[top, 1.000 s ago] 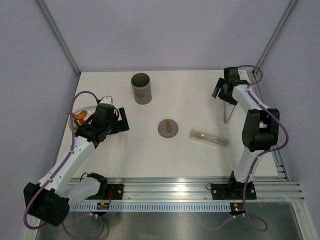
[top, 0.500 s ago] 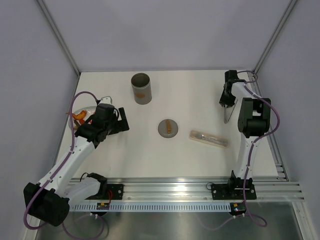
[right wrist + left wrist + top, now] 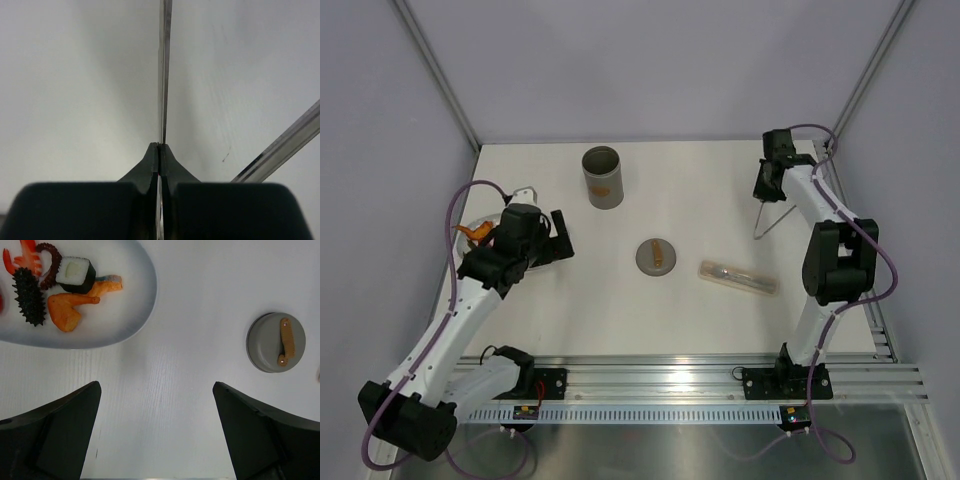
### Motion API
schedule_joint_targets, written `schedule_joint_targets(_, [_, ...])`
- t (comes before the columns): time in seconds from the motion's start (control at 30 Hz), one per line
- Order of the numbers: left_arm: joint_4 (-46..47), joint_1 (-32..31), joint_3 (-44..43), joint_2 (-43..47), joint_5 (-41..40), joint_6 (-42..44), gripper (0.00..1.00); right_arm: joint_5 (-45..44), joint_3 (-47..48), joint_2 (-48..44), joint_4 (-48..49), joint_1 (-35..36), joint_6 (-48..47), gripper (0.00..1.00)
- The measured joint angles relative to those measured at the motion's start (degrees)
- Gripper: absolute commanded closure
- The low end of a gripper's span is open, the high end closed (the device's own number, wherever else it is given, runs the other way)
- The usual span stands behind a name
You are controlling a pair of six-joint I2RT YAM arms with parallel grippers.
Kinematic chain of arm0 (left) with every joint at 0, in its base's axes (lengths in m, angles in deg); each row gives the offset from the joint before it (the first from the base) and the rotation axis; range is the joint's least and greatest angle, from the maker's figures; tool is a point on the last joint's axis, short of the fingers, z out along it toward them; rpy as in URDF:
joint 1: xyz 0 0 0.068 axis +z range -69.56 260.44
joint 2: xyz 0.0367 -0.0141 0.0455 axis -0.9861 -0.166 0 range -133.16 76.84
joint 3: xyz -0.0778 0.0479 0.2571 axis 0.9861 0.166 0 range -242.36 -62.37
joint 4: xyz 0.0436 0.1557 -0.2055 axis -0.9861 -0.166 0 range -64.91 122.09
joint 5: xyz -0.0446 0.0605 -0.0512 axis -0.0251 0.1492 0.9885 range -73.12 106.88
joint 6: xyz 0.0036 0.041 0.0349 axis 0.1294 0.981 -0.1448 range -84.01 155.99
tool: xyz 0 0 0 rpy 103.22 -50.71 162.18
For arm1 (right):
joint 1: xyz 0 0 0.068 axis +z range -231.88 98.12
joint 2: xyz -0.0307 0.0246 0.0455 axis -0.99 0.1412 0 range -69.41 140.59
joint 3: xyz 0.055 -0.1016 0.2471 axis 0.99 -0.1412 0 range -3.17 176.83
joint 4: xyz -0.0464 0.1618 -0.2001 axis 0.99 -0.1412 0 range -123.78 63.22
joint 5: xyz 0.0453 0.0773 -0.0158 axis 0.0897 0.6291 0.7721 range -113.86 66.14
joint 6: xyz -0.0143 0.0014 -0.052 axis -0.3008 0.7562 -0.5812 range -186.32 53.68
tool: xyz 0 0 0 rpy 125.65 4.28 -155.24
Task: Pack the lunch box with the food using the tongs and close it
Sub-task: Pick up the clamp at the center of the board, then place the clamp at the center of the board.
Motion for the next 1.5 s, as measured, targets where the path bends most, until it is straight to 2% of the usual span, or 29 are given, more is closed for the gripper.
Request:
schedule_joint_targets(0.1, [-1.40, 0.00, -2.27, 0.87, -0.42, 0.00, 0.01, -1.33, 0.00, -6.54, -0.50, 6.19, 0.07, 1.00])
schedule_joint_targets(0.33, [-6.71, 0.00, -8.66, 1.42, -4.35, -0.26, 0.01, 1.03, -3.41, -17.49, -0.55, 26.14, 3.58, 1.00])
schedule_joint_targets(0.73, [-13.92, 0.33, -15.50, 3.41, -10.99, -1.73, 0.01, 2.69, -3.87, -14.51, -1.95, 51.80, 8.70, 1.00])
schedule_joint_targets(0.9, [-15.63, 0.63, -15.76, 3.87, -12.37, -3.43, 0.01, 6.19, -1.95, -8.87, -0.66, 55.56, 8.72, 1.00])
schedule_joint_targets(1.33, [-17.20, 0.96, -15.76, 4.46, -13.31, -5.84, 0.01, 15.65, 1.88, 0.96, 1.64, 58.27, 8.46, 1.00])
schedule_joint_targets(1.5, [-17.38, 0.96, -15.76, 4.15, -13.25, -5.95, 0.01, 16.50, 2.47, 4.59, 2.56, 58.27, 8.55, 1.00])
